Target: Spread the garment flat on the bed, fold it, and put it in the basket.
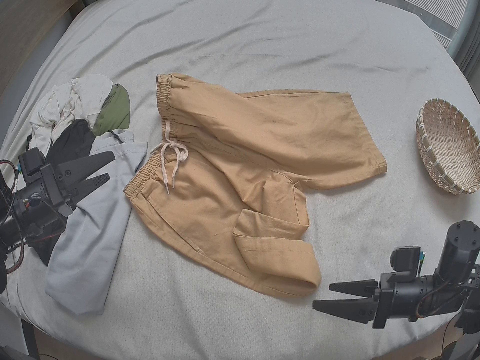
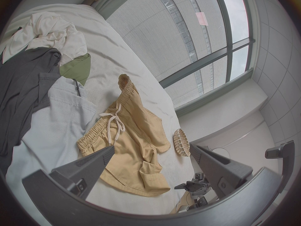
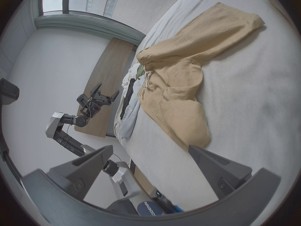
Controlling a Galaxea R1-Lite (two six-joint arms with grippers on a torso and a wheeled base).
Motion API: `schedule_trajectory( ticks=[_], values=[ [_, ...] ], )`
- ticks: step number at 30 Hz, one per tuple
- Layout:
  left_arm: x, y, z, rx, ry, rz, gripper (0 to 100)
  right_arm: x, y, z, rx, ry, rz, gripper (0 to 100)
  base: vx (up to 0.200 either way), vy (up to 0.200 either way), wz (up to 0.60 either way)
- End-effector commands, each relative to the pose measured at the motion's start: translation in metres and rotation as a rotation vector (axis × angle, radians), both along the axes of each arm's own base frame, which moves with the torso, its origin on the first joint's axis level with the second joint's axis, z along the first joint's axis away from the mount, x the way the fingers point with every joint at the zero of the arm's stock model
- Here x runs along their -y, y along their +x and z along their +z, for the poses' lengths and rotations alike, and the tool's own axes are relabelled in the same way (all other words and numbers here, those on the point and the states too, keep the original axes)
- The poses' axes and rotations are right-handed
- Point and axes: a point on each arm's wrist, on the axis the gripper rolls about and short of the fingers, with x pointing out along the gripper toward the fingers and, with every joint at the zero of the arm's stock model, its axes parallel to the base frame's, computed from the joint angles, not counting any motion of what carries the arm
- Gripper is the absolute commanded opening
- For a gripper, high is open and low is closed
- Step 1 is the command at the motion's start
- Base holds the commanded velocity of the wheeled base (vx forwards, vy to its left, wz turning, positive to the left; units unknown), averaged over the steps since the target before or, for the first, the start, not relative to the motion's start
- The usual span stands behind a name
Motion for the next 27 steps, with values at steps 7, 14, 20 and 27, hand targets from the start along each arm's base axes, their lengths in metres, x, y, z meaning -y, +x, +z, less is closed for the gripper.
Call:
schedule_trajectory(
  ticks=[7,14,20,27],
  values=[
    [0.001,-0.001,-0.001,-0.002,0.003,0.000,100,0.021,0.008,0.009,0.096,-0.020,-0.099,100,0.000,0.000,0.00],
    [0.002,-0.003,-0.006,-0.018,0.004,-0.008,100,-0.003,0.030,0.026,0.162,0.008,-0.037,100,0.000,0.000,0.00],
    [0.003,-0.006,-0.012,-0.005,0.001,-0.015,100,-0.030,0.054,0.033,0.179,0.024,0.002,100,0.000,0.000,0.00],
    [0.003,-0.009,-0.014,-0.001,0.001,-0.018,100,-0.066,0.085,0.018,0.180,0.010,0.039,100,0.000,0.000,0.00]
  ],
)
